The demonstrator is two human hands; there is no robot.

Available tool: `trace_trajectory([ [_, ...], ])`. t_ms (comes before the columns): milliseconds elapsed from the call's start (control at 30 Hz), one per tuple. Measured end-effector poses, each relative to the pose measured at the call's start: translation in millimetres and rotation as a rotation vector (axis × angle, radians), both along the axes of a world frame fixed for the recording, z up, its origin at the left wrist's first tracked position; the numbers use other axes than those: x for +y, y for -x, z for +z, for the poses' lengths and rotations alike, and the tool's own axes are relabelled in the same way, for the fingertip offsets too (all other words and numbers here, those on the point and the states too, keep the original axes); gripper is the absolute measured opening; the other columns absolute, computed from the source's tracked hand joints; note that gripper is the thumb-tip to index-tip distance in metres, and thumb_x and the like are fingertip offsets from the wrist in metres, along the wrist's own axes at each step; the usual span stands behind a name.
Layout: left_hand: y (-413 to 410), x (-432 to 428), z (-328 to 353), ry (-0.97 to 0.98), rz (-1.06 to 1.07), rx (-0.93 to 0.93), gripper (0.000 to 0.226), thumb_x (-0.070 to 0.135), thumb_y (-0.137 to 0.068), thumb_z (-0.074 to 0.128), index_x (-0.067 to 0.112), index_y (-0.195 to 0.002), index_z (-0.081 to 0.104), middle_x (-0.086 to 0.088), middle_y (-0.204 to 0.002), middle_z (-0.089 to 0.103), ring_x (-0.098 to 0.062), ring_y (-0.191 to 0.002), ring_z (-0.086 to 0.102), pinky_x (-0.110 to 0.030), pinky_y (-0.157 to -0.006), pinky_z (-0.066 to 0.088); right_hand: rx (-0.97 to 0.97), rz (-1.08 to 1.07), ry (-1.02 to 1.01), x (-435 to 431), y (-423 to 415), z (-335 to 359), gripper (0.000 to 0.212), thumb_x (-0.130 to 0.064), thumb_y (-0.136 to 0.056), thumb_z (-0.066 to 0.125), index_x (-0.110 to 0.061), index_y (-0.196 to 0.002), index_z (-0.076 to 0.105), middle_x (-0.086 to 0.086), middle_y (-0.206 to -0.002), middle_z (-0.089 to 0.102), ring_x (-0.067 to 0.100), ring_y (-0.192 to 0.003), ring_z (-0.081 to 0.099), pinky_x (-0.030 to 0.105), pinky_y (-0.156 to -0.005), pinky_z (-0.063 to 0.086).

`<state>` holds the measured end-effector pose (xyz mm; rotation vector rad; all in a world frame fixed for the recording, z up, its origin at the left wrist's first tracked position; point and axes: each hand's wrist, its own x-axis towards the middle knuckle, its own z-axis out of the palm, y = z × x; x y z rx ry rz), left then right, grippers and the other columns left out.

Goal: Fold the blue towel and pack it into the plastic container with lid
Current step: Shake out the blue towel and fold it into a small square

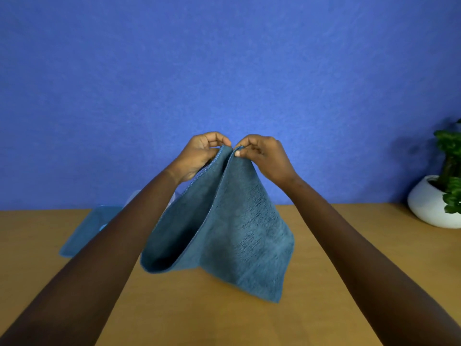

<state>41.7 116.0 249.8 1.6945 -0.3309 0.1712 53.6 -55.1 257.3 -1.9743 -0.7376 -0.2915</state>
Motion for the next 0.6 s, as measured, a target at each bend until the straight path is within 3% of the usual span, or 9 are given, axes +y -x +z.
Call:
trace_trajectory([
  [100,1.9,-0.1,-0.5,0.005,-0.016,0.002,0.029,-0.013,-0.086,0.051,0.012,-0.075,0.059,0.013,-0.054,0.07,0.005,-0.049,0.062,-0.008,-0.051,0.051,0.026,-0.009,-0.081,-2.0,1.8,2.2,0.007,-0.006,-0.083,0.064,-0.001,-0.085,0.069,0.024,-0.09,0.071,0.014,-0.076,0.06,0.034,-0.079,0.051],
  [167,2.9,-0.8,-1.3,-0.003,-0.014,-0.011,0.028,-0.012,-0.086,0.051,0.012,-0.076,0.061,0.013,-0.055,0.071,0.006,-0.05,0.062,-0.007,-0.052,0.051,0.055,0.003,-0.094,-2.5,2.8,4.1,0.006,-0.004,-0.084,0.064,-0.001,-0.085,0.068,0.022,-0.084,0.07,0.019,-0.078,0.059,0.042,-0.082,0.051],
  [267,3.2,-2.1,-1.2,-0.036,0.015,-0.045,0.033,-0.012,-0.086,0.051,0.015,-0.075,0.064,0.011,-0.057,0.069,0.003,-0.051,0.06,-0.007,-0.056,0.05,0.101,0.033,-0.083,-1.3,4.3,5.3,0.004,-0.003,-0.083,0.065,-0.006,-0.081,0.066,0.004,-0.07,0.062,0.016,-0.074,0.056,0.038,-0.08,0.048],
  [433,6.6,-7.1,0.0,-0.013,0.0,-0.063,0.034,-0.016,-0.085,0.049,0.014,-0.074,0.06,0.014,-0.054,0.069,0.007,-0.049,0.06,-0.005,-0.052,0.047,0.167,0.078,-0.142,-1.3,7.9,7.9,0.019,0.003,-0.082,0.064,-0.013,-0.072,0.061,0.011,-0.075,0.06,0.024,-0.079,0.056,0.046,-0.083,0.049],
  [533,8.7,-10.8,1.0,0.019,-0.022,-0.054,0.034,-0.017,-0.085,0.049,0.014,-0.076,0.058,0.015,-0.056,0.07,0.007,-0.051,0.061,-0.004,-0.052,0.048,0.216,0.1,-0.171,-2.1,6.5,7.3,0.019,0.005,-0.082,0.064,-0.012,-0.075,0.061,0.006,-0.068,0.057,0.018,-0.067,0.055,0.033,-0.074,0.05],
  [600,10.5,-12.7,1.0,0.035,-0.026,-0.038,0.032,-0.015,-0.086,0.05,0.016,-0.078,0.059,0.015,-0.058,0.071,0.006,-0.053,0.063,-0.005,-0.054,0.049,0.225,0.081,-0.165,-3.3,5.6,6.6,0.011,0.003,-0.082,0.065,-0.005,-0.09,0.064,0.005,-0.062,0.053,0.014,-0.064,0.054,0.028,-0.07,0.049],
])
